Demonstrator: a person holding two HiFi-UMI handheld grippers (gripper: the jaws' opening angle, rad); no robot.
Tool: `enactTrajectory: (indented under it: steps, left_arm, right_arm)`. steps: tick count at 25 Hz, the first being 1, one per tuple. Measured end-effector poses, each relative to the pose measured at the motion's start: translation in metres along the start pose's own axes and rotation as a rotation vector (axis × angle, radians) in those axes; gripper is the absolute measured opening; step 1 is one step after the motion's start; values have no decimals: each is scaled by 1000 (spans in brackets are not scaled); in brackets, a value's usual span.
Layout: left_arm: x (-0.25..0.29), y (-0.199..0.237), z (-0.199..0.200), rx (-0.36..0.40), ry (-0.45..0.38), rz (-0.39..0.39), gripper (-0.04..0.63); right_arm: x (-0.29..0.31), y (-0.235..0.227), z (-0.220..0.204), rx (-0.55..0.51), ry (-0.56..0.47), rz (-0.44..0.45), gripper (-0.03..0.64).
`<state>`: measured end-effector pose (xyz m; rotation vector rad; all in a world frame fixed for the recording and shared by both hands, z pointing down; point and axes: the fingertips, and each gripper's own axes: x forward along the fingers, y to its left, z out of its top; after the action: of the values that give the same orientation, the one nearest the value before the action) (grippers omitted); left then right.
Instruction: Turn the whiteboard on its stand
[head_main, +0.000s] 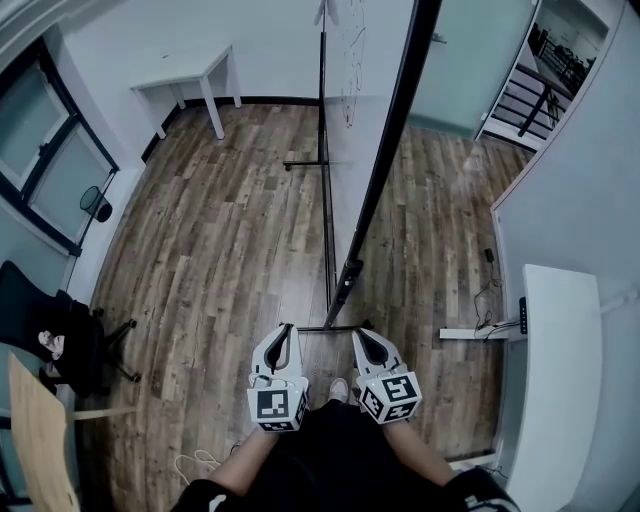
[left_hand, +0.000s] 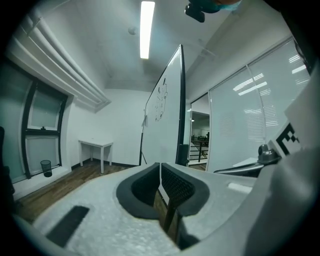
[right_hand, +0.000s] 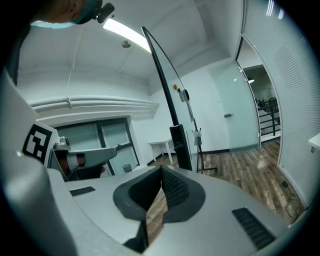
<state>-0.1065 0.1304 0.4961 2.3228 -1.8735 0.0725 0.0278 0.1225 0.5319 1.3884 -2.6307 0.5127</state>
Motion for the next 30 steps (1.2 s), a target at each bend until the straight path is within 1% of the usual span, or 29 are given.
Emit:
enactTrajectory:
  steps: [4,13,18,30]
  left_arm:
    - [-4,-2,-9,-8,18,-6,25]
    - [-3,7,-5,-12,2,8,25]
    - [-2,9,-2,-32,-19,7,25]
    - [-4,8,-4,-32,-12,-6,25]
  right_arm:
    - [-3,5,-4,-7,-8,9,12]
    - [5,6,-5,-24,4,-5,12]
    - [5,6,-5,-27,6,-5,12]
    - [4,7,-10,-26,20,-14,12]
